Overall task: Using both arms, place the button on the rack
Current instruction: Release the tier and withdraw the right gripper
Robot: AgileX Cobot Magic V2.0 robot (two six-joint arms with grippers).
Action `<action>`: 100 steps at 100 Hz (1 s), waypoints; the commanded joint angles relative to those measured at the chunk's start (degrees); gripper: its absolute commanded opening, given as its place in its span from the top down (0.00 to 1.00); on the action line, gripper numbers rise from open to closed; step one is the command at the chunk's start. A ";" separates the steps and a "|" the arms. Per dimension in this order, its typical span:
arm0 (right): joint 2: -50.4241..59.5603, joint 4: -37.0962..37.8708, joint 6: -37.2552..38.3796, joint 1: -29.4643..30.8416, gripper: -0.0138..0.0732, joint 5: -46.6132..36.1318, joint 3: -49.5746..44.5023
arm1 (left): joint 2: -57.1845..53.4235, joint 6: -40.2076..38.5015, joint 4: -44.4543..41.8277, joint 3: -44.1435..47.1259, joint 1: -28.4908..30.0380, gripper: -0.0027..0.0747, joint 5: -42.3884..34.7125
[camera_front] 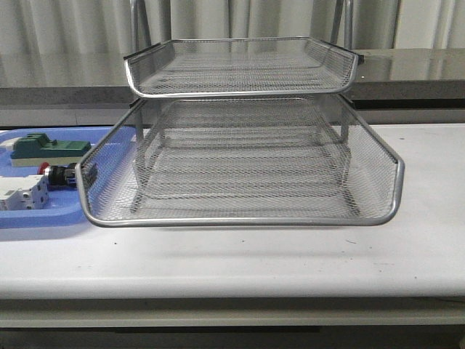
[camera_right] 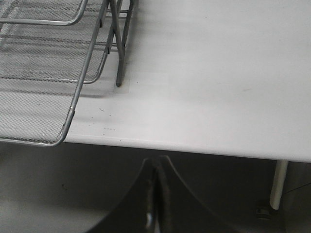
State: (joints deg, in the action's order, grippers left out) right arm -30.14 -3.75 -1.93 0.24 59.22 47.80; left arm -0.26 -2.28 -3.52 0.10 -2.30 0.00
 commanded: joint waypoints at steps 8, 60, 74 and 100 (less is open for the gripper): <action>-0.34 0.19 -0.02 0.24 0.92 -3.04 1.96 | -1.78 -0.59 0.15 2.47 0.06 0.99 -4.45; -0.34 0.12 -0.02 0.24 0.92 -3.29 1.96 | -1.78 -0.59 0.15 2.47 0.06 0.99 -4.45; -0.34 0.12 -0.02 0.24 0.92 -3.29 1.96 | -1.78 -0.59 0.15 2.47 0.06 0.99 -4.45; -0.34 0.12 -0.02 0.24 0.92 -3.24 1.96 | -1.78 -0.59 0.15 2.47 0.06 0.99 -5.25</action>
State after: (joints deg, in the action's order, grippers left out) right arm -30.14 -3.75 -1.90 0.24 59.29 47.80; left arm -0.26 -2.28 -3.52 0.10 -2.30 0.00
